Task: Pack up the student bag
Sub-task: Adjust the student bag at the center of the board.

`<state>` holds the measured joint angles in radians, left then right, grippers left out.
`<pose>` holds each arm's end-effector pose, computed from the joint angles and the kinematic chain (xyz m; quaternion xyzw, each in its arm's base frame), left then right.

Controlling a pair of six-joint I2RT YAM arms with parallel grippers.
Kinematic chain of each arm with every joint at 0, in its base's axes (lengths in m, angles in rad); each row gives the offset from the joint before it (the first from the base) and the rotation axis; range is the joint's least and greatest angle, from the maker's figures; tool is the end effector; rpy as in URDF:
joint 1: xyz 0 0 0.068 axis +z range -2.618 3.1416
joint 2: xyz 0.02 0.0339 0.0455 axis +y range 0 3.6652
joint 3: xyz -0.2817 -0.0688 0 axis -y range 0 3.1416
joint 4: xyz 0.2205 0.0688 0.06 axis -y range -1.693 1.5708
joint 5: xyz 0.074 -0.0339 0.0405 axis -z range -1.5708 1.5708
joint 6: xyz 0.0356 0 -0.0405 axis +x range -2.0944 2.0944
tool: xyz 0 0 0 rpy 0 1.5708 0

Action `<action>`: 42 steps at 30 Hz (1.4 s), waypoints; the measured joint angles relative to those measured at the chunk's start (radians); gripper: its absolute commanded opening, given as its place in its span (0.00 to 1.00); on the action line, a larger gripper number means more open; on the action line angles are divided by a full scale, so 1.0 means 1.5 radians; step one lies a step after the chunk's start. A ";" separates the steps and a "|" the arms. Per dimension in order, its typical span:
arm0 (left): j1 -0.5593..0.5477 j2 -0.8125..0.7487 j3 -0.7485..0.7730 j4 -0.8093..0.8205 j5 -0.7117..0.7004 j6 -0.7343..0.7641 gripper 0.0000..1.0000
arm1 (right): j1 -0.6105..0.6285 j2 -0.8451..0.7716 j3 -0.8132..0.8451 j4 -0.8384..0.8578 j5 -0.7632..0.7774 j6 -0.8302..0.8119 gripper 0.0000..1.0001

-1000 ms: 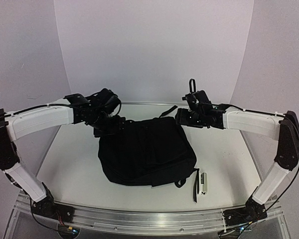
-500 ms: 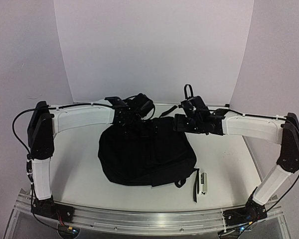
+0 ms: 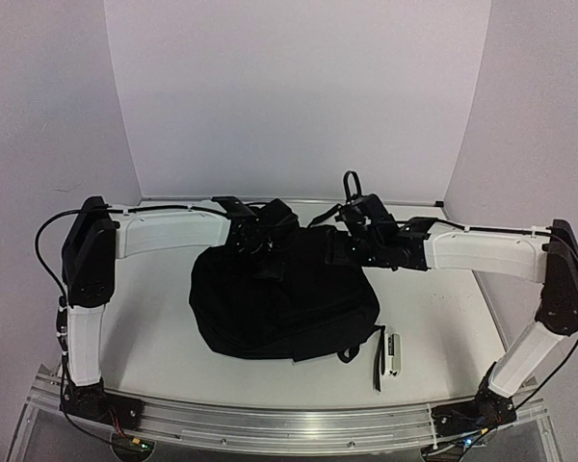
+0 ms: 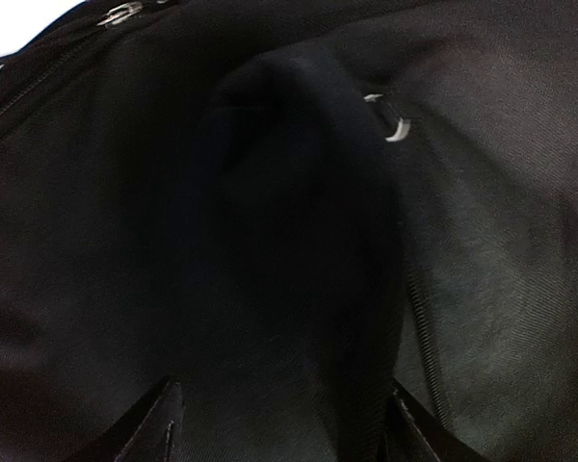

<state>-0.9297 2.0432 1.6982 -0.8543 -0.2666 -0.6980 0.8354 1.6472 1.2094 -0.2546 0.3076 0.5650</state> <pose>0.2559 -0.3272 0.2453 0.0882 0.9704 -0.0434 0.2206 0.2426 0.2521 0.2863 -0.0560 0.8950 0.1647 0.4107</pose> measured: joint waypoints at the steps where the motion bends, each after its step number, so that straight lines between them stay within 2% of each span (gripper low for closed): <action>1: 0.001 -0.009 -0.011 0.003 -0.003 0.001 0.53 | 0.008 0.001 0.001 -0.001 -0.005 0.000 0.76; 4: 0.003 -0.032 -0.045 0.023 0.002 0.003 0.40 | 0.033 0.012 0.011 -0.003 -0.021 -0.004 0.76; 8: 0.011 -0.069 -0.116 0.087 0.037 -0.006 0.31 | 0.068 0.053 0.036 -0.008 -0.032 -0.009 0.76; 14: 0.037 -0.113 -0.212 0.186 0.117 -0.029 0.24 | 0.112 0.127 0.080 -0.039 -0.038 -0.019 0.80; 19: 0.043 -0.116 -0.233 0.226 0.150 -0.042 0.21 | 0.138 0.186 0.141 -0.076 -0.021 -0.028 0.78; 20: 0.043 -0.116 -0.235 0.229 0.153 -0.042 0.20 | 0.142 0.201 0.157 -0.084 -0.012 -0.027 0.76; 25: 0.045 -0.121 -0.244 0.241 0.161 -0.044 0.19 | 0.146 0.238 0.187 -0.117 0.022 -0.020 0.53; 27: 0.045 -0.122 -0.248 0.245 0.161 -0.045 0.19 | 0.146 0.250 0.191 -0.125 0.031 -0.012 0.47; 34: 0.045 -0.138 -0.257 0.249 0.161 -0.044 0.19 | 0.148 0.262 0.210 -0.152 0.086 0.017 0.02; 40: 0.046 -0.158 -0.257 0.253 0.165 -0.042 0.24 | 0.148 0.263 0.227 -0.184 0.135 0.054 0.00; 42: 0.048 -0.163 -0.257 0.257 0.166 -0.041 0.28 | 0.148 0.260 0.230 -0.189 0.146 0.067 0.00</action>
<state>-0.8578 1.7993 1.3121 -0.4683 -0.0170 -0.7601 1.0573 2.0377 1.5551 -0.5388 0.5262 0.6654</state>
